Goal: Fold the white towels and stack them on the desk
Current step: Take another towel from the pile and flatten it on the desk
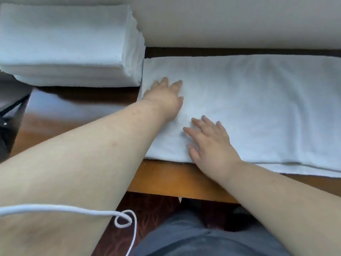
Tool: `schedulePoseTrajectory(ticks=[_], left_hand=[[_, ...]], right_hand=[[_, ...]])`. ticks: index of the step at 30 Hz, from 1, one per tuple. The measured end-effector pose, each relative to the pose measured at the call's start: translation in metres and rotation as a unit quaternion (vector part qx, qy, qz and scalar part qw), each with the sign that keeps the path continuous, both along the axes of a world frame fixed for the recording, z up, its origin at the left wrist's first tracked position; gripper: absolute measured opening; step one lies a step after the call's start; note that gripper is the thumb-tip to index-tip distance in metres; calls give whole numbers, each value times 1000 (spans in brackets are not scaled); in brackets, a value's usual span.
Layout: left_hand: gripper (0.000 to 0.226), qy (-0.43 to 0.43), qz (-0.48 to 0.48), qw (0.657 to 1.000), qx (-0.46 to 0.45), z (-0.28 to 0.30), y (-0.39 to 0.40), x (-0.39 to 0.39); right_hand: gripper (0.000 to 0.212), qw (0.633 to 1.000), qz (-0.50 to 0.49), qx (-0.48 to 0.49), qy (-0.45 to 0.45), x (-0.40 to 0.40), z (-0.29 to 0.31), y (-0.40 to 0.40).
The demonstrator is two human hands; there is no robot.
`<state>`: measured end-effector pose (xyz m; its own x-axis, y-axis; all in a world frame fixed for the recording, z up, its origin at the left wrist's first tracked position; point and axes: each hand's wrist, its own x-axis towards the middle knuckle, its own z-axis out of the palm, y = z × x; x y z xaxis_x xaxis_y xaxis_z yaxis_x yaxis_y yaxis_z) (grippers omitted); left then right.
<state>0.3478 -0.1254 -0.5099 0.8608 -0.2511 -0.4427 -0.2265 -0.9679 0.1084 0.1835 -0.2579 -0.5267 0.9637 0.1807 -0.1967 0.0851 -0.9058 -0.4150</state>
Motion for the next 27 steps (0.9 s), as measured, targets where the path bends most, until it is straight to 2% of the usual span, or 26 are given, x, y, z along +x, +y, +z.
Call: schedulePoseTrajectory(ticks=[2, 4, 6, 9, 10, 12, 14, 16, 18, 19, 22, 24, 25, 27], left_hand=[[64, 46, 12, 998, 29, -8, -7, 5], [69, 39, 32, 998, 31, -10, -10, 7], [70, 26, 55, 998, 30, -8, -16, 4], [74, -22, 97, 995, -10, -1, -39, -12], [73, -47, 72, 995, -42, 1, -53, -21], [64, -79, -53, 988, -118, 6, -90, -46], [51, -77, -202, 962, -166, 10, -133, -78], [40, -66, -302, 933, -183, 13, -173, -107], [35, -59, -357, 910, -200, 15, -208, -130], [34, -57, -381, 900, -203, 16, -225, -140], [44, -33, -446, 882, -150, 14, -269, -166], [56, -9, -453, 888, -78, 10, -289, -179], [56, -5, -448, 893, -53, 7, -295, -184], [48, -3, -426, 903, -47, 2, -300, -188]], right_hand=[[62, 995, 28, -55, 74, -10, -7, -20], [67, 995, 59, 3, 84, -18, -6, -33], [63, 993, 27, 89, 80, -22, 2, -42], [58, 993, -83, 74, 49, -30, 13, -68], [57, 990, -122, 46, 48, -37, 14, -83], [56, 982, -180, 5, 58, -60, 14, -119], [52, 971, -233, 29, 37, -88, 16, -156], [41, 945, -315, 75, -38, -120, 20, -188], [34, 890, -433, 98, -103, -149, 21, -216], [33, 845, -506, 127, -116, -160, 22, -227], [29, 672, -683, 271, -91, -179, 24, -261], [33, 561, -713, 419, -37, -182, 24, -279], [36, 521, -708, 477, -11, -181, 25, -286], [28, 471, -700, 536, 16, -177, 25, -296]])
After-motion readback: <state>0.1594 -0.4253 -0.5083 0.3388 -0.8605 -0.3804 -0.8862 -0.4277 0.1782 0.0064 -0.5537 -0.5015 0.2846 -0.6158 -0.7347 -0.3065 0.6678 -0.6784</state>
